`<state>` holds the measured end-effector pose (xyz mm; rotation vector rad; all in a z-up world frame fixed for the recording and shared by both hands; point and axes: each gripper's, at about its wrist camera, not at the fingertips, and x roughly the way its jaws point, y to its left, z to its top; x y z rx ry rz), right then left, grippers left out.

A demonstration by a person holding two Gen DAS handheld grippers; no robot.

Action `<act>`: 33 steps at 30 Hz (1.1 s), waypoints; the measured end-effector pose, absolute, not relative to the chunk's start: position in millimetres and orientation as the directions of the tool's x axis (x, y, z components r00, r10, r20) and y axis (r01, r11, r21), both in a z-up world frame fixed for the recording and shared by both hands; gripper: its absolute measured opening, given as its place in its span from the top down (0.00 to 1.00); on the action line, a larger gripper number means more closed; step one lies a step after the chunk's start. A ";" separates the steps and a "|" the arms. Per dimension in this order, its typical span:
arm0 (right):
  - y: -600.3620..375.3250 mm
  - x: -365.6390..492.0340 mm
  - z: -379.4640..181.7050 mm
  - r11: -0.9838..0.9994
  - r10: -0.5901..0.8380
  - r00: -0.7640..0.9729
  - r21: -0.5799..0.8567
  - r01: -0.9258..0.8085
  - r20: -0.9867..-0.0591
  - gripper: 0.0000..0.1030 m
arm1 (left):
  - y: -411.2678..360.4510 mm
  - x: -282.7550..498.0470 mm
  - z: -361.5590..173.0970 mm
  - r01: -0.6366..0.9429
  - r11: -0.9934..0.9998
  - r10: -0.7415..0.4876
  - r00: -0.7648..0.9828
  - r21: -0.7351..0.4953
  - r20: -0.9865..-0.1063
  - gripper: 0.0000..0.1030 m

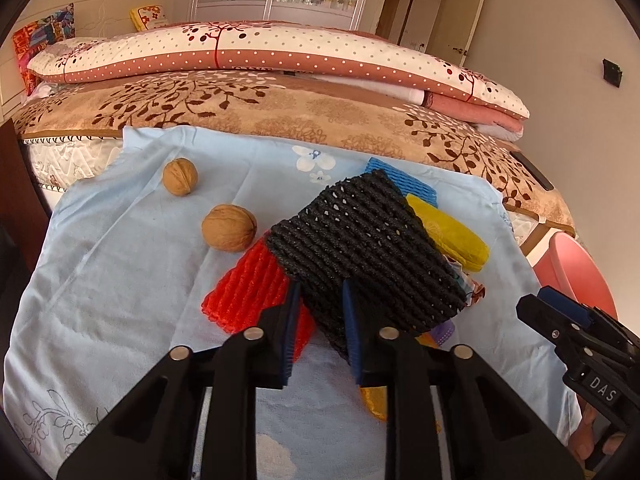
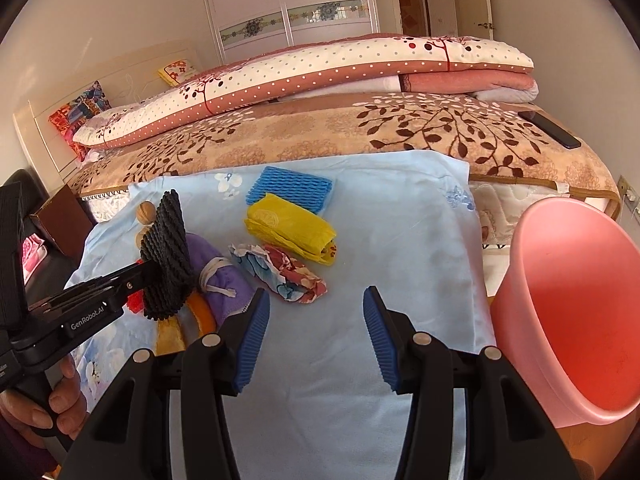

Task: Collect trash
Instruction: 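Grasp the black mesh sleeve with the left tool while the right tool grasps the yellow plastic bag, then carry the black mesh sleeve and yellow bag toward the pink bucket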

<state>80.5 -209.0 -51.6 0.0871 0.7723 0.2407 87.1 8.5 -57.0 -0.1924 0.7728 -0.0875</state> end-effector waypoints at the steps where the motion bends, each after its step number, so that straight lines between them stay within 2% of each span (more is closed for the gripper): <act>1: -207.2 82.9 -51.6 0.969 0.247 0.690 0.161 -0.187 -0.680 0.53 | 9.4 86.7 -56.5 0.011 0.976 -0.158 0.714 -0.215 -0.682 0.87; 4: -203.0 93.1 -49.5 0.969 0.247 0.691 0.149 -0.199 -0.679 0.53 | 11.9 84.0 -52.0 0.017 0.972 -0.173 0.727 -0.235 -0.665 0.90; 11: -194.1 128.2 -43.5 0.965 0.254 0.694 0.127 -0.231 -0.674 0.46 | 9.7 79.2 -35.0 0.046 0.970 -0.192 0.750 -0.239 -0.633 0.91; 23: -178.3 178.6 -71.0 0.956 0.260 0.589 0.119 -0.267 -0.765 0.46 | 10.9 69.6 -25.2 0.059 0.967 -0.203 0.769 -0.248 -0.606 0.91; 25: -176.0 177.7 -74.5 0.955 0.259 0.578 0.115 -0.273 -0.774 0.60 | 10.9 69.1 -23.2 0.062 0.967 -0.204 0.772 -0.248 -0.601 0.91; 26: -175.6 177.0 -75.7 0.955 0.258 0.574 0.116 -0.272 -0.777 0.70 | 10.6 68.5 -22.3 0.064 0.967 -0.205 0.774 -0.248 -0.599 0.91; 30: -176.1 171.1 -71.4 0.951 0.275 0.580 0.129 -0.280 -0.767 0.91 | 10.0 65.8 -19.3 0.069 0.967 -0.206 0.781 -0.245 -0.590 0.91; 33: -177.9 162.4 -64.1 0.951 0.284 0.600 0.139 -0.277 -0.747 0.93 | 10.6 64.0 -16.3 0.067 0.967 -0.204 0.785 -0.247 -0.585 0.91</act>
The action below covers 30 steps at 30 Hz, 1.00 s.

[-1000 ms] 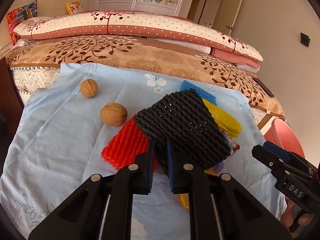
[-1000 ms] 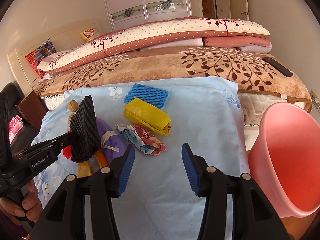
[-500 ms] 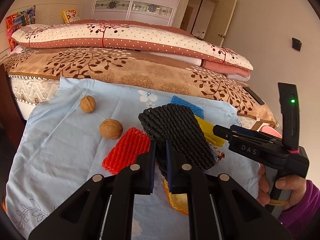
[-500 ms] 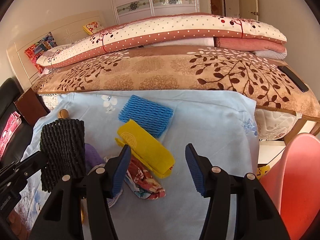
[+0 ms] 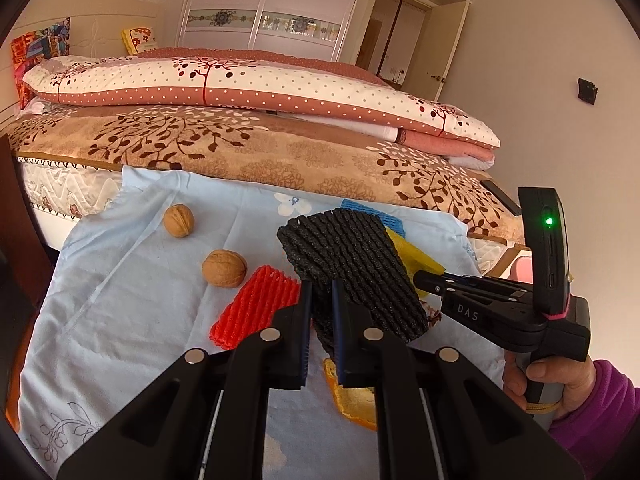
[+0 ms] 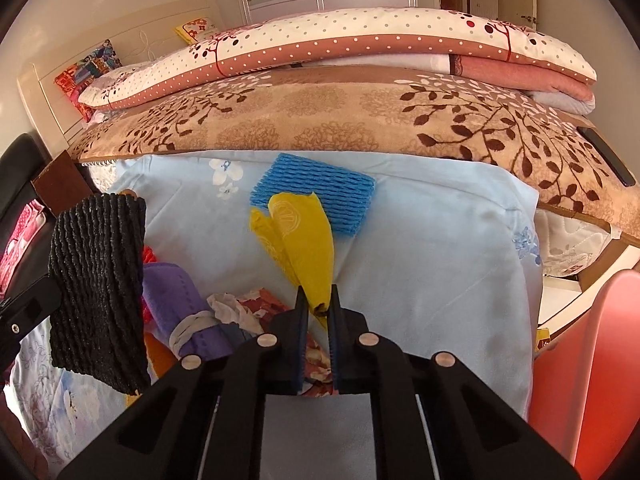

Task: Collect trash
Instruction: 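Carry the black mesh sleeve and yellow bag toward the pink bucket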

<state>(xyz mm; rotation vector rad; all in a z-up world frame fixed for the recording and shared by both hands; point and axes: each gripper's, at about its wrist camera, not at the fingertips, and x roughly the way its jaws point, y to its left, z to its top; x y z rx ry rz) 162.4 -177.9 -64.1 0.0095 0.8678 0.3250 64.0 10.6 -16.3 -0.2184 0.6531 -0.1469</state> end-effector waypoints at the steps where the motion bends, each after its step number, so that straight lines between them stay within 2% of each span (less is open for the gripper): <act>1: -179.3 158.9 -60.7 0.951 0.287 0.610 0.144 -0.274 -0.738 0.93 | 11.1 63.2 -15.2 0.065 0.967 -0.202 0.787 -0.248 -0.582 0.91; 15: -220.6 110.2 -22.2 0.959 0.282 0.699 0.219 -0.181 -0.657 0.93 | -0.8 48.1 7.4 0.084 0.971 -0.196 0.817 -0.224 -0.542 0.91; 30: -278.2 69.6 -4.9 0.968 0.192 0.762 0.249 -0.041 -0.618 0.93 | -31.7 44.4 33.5 0.146 0.968 -0.229 0.840 -0.203 -0.492 0.91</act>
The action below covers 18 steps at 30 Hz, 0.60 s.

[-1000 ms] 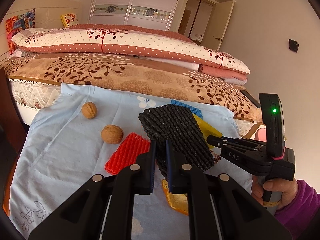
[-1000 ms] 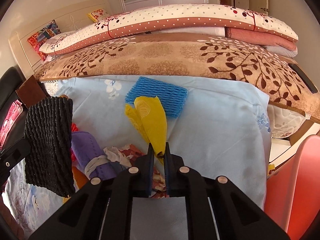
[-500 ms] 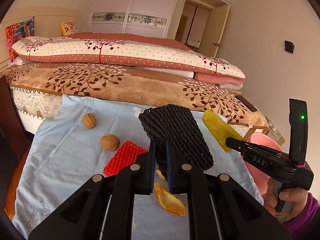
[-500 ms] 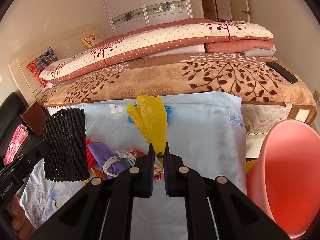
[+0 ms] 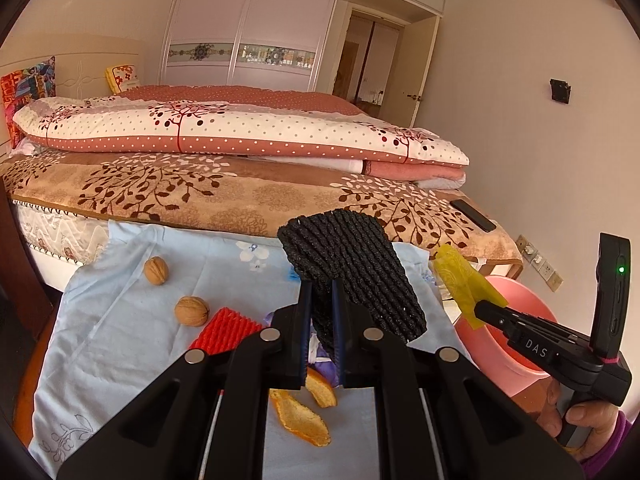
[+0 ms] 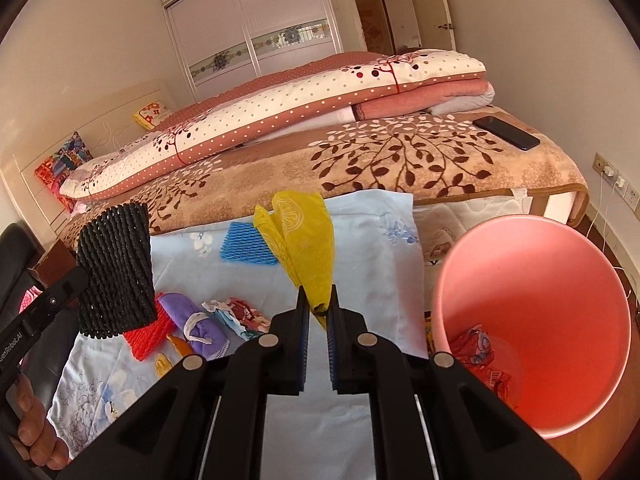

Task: Collect trash
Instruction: 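Carry the black mesh sleeve and yellow bag toward the pink bucket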

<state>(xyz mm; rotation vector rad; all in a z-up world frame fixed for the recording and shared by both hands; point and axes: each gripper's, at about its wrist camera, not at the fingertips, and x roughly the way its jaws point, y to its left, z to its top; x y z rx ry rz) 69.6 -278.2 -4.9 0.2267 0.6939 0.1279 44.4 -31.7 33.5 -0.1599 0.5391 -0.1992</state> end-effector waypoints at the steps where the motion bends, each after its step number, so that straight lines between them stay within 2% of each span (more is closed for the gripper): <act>1: -282.9 66.9 -3.9 0.968 0.184 0.766 0.251 -0.031 -0.616 0.93 | -35.6 44.8 34.6 0.155 0.967 -0.236 0.839 -0.201 -0.489 0.91; 18: -370.8 31.9 -7.1 0.951 0.017 0.792 0.255 0.177 -0.611 0.93 | -137.7 57.6 43.8 0.351 0.920 -0.391 0.793 -0.174 -0.467 0.91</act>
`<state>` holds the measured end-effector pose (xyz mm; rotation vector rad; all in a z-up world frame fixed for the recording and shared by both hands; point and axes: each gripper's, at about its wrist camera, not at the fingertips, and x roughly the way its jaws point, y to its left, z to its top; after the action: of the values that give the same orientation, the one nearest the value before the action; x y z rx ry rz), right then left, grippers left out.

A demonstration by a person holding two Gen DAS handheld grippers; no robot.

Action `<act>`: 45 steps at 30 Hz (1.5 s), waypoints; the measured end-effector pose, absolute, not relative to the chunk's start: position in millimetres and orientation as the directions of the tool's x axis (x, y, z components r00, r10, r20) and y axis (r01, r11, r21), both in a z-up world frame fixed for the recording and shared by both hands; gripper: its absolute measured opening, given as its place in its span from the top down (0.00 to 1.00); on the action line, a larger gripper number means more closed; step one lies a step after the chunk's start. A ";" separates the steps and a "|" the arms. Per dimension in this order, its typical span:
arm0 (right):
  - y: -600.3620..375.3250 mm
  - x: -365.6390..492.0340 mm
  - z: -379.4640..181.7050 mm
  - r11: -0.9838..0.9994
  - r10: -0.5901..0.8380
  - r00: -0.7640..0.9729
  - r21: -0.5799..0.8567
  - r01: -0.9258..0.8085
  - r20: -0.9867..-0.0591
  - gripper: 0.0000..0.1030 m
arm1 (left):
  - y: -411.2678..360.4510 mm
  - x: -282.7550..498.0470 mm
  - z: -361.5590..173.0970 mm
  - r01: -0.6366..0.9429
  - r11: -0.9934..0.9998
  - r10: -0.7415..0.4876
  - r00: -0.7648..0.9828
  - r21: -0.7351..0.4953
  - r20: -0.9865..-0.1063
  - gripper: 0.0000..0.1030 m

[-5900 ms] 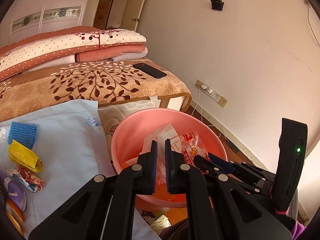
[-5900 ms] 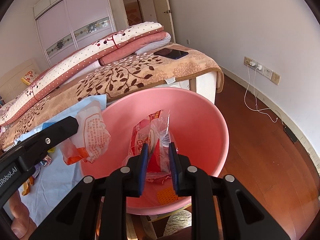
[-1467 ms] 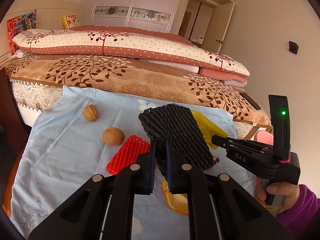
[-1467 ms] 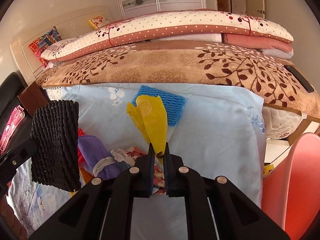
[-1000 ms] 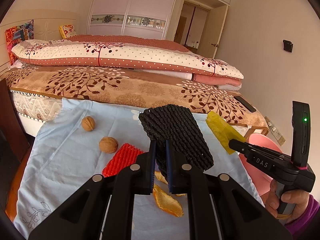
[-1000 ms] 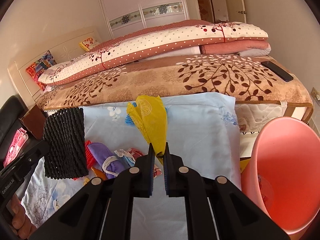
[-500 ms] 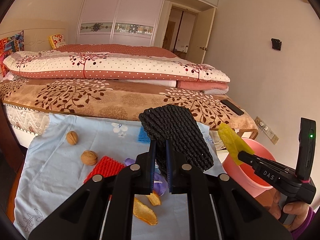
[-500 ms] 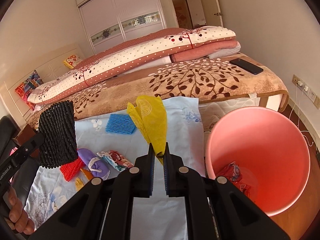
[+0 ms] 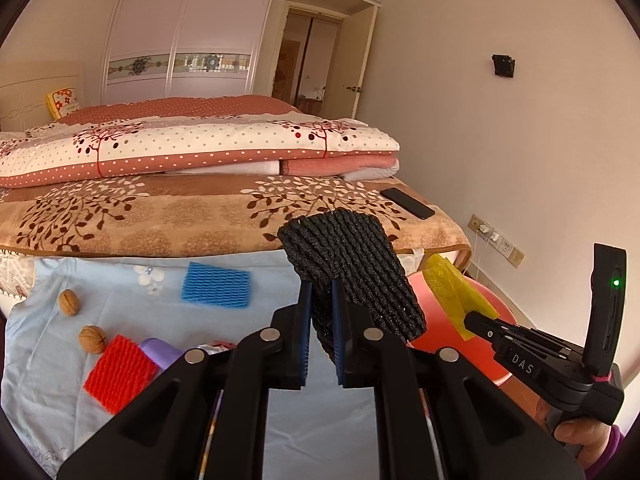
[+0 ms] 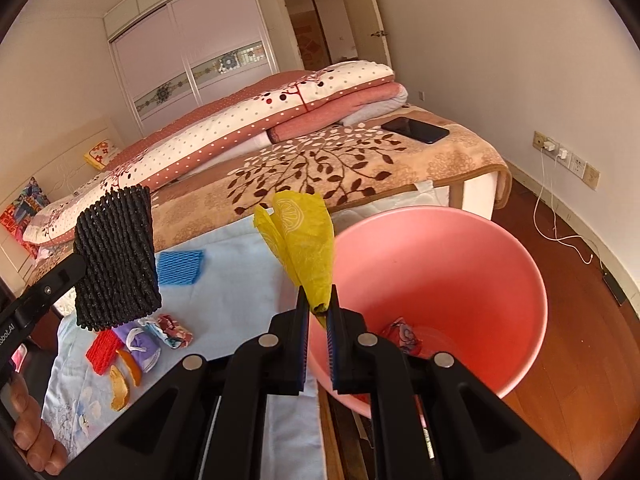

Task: Collect trash
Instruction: 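Carry the black mesh sleeve and yellow bag toward the pink bucket, then open the right tool to drop the yellow bag while the left tool releases the black sleeve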

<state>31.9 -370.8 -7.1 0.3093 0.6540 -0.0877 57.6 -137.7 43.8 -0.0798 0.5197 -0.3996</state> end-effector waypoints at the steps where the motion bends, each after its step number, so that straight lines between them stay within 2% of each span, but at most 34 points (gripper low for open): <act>1: -376.1 30.0 -7.7 0.948 0.006 0.791 0.256 0.191 -0.612 0.93 | -144.9 58.0 43.1 0.362 0.916 -0.399 0.788 -0.170 -0.469 0.91; 14: -433.5 18.3 -28.8 0.905 -0.078 0.756 0.272 0.328 -0.650 0.92 | -225.6 65.3 21.7 0.479 0.869 -0.469 0.718 -0.125 -0.515 0.91; 28: -450.8 24.9 -45.7 0.896 -0.080 0.729 0.272 0.352 -0.680 0.92 | -272.2 77.1 0.1 0.511 0.853 -0.476 0.670 -0.111 -0.570 0.91; 37: -450.7 28.5 -49.8 0.897 -0.087 0.716 0.258 0.358 -0.692 0.91 | -283.5 75.1 0.1 0.549 0.827 -0.511 0.648 -0.119 -0.564 0.91; 39: -451.2 28.6 -50.0 0.897 -0.092 0.716 0.255 0.362 -0.692 0.84 | -284.1 73.6 1.3 0.557 0.821 -0.524 0.647 -0.126 -0.554 0.91; 42: -452.0 28.0 -50.4 0.893 -0.097 0.713 0.255 0.370 -0.694 0.79 | -285.1 72.8 2.3 0.565 0.816 -0.531 0.644 -0.126 -0.552 0.90; 43: -452.4 27.7 -50.3 0.892 -0.100 0.713 0.255 0.373 -0.694 0.77 | -285.0 72.7 2.6 0.569 0.812 -0.536 0.637 -0.131 -0.554 0.88; 44: -452.7 27.3 -50.0 0.891 -0.103 0.713 0.254 0.376 -0.693 0.71 | -284.5 73.2 2.7 0.571 0.809 -0.542 0.630 -0.141 -0.557 0.85; 45: -452.8 27.0 -49.8 0.891 -0.104 0.714 0.254 0.376 -0.692 0.66 | -284.0 73.2 3.0 0.571 0.808 -0.545 0.626 -0.148 -0.557 0.78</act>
<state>27.0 -452.8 -49.8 0.3965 0.7309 -0.2739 73.2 -284.0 3.0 0.0447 0.6242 -0.6401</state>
